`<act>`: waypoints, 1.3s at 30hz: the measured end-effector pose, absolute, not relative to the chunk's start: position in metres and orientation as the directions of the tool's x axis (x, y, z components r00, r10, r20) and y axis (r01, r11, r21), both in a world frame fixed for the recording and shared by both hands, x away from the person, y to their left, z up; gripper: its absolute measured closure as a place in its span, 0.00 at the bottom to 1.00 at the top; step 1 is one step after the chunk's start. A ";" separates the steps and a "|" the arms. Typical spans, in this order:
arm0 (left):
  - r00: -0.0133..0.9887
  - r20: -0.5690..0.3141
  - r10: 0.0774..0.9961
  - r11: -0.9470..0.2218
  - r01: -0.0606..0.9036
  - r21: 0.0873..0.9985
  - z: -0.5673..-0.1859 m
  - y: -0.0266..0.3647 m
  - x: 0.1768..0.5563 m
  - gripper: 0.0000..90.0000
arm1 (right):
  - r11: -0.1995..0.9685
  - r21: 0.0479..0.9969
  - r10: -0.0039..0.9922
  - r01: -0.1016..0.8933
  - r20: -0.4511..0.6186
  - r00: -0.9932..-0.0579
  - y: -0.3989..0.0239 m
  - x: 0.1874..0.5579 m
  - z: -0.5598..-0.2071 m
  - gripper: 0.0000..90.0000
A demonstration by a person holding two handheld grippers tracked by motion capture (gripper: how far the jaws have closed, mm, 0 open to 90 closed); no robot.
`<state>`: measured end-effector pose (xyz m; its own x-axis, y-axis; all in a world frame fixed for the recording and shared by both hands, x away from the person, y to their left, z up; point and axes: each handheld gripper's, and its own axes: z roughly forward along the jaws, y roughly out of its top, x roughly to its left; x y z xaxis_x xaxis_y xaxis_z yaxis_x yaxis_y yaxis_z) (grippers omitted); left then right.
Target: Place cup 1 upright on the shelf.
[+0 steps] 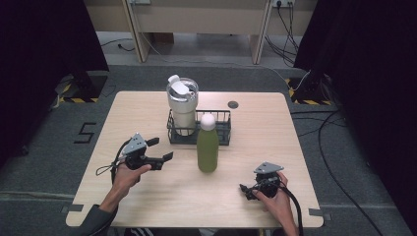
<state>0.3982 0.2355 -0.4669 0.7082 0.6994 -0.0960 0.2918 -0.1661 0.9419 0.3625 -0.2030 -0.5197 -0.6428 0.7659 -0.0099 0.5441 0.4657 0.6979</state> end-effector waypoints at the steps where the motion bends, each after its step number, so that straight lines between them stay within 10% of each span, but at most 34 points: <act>1: 0.708 -0.096 0.699 -0.167 0.294 0.941 -0.468 0.237 0.396 0.16 | 0.466 0.698 0.766 0.544 -0.010 -0.643 -0.203 0.362 -0.520 0.00; 39: 0.693 -0.110 0.712 -0.200 0.351 0.915 -0.497 0.258 0.368 0.16 | 0.466 0.698 0.766 0.543 -0.011 -0.643 -0.203 0.362 -0.520 0.00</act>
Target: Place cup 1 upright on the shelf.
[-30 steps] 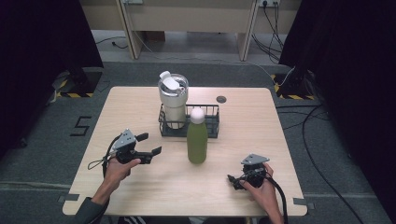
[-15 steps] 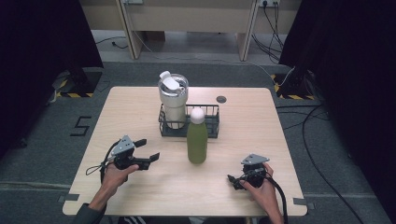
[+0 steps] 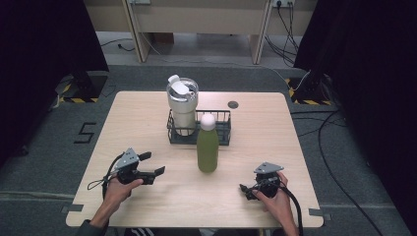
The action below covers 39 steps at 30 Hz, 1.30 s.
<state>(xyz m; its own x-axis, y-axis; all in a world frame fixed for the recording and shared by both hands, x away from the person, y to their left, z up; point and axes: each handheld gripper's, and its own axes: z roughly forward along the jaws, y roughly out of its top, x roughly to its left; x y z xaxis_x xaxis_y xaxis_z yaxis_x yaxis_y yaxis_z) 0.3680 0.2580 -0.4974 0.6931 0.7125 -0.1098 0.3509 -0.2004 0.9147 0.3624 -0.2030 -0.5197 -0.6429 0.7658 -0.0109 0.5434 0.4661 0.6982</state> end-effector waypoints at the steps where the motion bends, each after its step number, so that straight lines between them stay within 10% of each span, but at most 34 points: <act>1: 0.693 -0.110 0.712 -0.200 0.351 0.915 -0.497 0.258 0.368 0.16 | 0.466 0.698 0.766 0.543 -0.011 -0.643 -0.203 0.362 -0.520 0.00; 39: 0.675 -0.045 0.736 -0.340 0.426 0.838 -0.518 0.272 0.317 0.16 | 0.466 0.698 0.766 0.543 -0.012 -0.643 -0.203 0.362 -0.520 0.01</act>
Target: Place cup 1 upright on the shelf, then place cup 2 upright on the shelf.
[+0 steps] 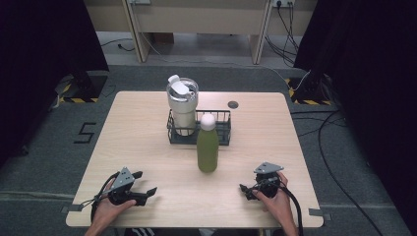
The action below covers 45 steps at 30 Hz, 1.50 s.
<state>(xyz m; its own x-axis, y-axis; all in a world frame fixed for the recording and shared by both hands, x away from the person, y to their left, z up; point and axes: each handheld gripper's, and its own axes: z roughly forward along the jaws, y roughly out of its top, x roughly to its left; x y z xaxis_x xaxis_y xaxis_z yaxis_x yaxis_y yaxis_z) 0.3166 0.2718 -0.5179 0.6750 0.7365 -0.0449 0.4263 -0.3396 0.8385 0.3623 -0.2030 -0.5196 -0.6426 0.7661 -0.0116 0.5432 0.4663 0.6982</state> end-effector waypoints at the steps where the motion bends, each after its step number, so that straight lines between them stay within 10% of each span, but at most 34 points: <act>1: 0.673 -0.044 0.738 -0.342 0.429 0.836 -0.518 0.272 0.315 0.16 | 0.466 0.698 0.766 0.543 -0.012 -0.643 -0.203 0.362 -0.520 0.01; 34: 0.681 -0.020 0.732 -0.438 0.493 0.751 -0.525 0.267 0.307 0.16 | 0.468 0.696 0.764 0.544 -0.009 -0.646 -0.202 0.361 -0.519 0.02; 37: 0.680 -0.020 0.733 -0.438 0.493 0.752 -0.525 0.267 0.307 0.16 | 0.462 0.731 0.750 0.502 -0.019 -0.661 -0.201 0.359 -0.517 0.24; 45: 0.679 -0.020 0.734 -0.437 0.494 0.751 -0.525 0.267 0.307 0.16 | 0.438 0.796 0.734 0.418 -0.048 -0.677 -0.198 0.352 -0.506 0.19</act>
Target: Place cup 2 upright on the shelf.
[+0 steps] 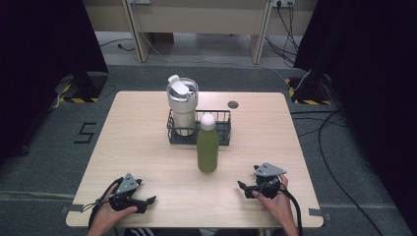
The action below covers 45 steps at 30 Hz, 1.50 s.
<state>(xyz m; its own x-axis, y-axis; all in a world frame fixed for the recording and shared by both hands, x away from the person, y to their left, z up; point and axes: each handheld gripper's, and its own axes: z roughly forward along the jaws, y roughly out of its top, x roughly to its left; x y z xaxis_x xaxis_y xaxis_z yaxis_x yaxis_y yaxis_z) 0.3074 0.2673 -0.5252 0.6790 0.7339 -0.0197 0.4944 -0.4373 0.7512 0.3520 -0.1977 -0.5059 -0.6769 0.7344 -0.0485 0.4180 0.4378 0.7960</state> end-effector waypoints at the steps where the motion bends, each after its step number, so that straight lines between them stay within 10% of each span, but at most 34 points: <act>1: 0.679 -0.020 0.734 -0.437 0.494 0.751 -0.525 0.267 0.307 0.15 | 0.439 0.802 0.731 0.405 -0.056 -0.680 -0.197 0.351 -0.503 0.16; 45: 0.679 -0.020 0.734 -0.438 0.495 0.750 -0.525 0.267 0.308 0.15 | 0.376 0.898 0.635 0.230 -0.069 -0.769 -0.130 0.376 -0.479 0.17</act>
<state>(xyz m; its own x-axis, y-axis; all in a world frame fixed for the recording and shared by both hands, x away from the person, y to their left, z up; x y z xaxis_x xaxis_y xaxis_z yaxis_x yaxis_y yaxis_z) 0.3080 0.2670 -0.5253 0.6793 0.7336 -0.0203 0.4953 -0.4379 0.7503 0.3764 -0.1301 -0.4791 -0.7693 0.6351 -0.0692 0.2296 0.3759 0.8978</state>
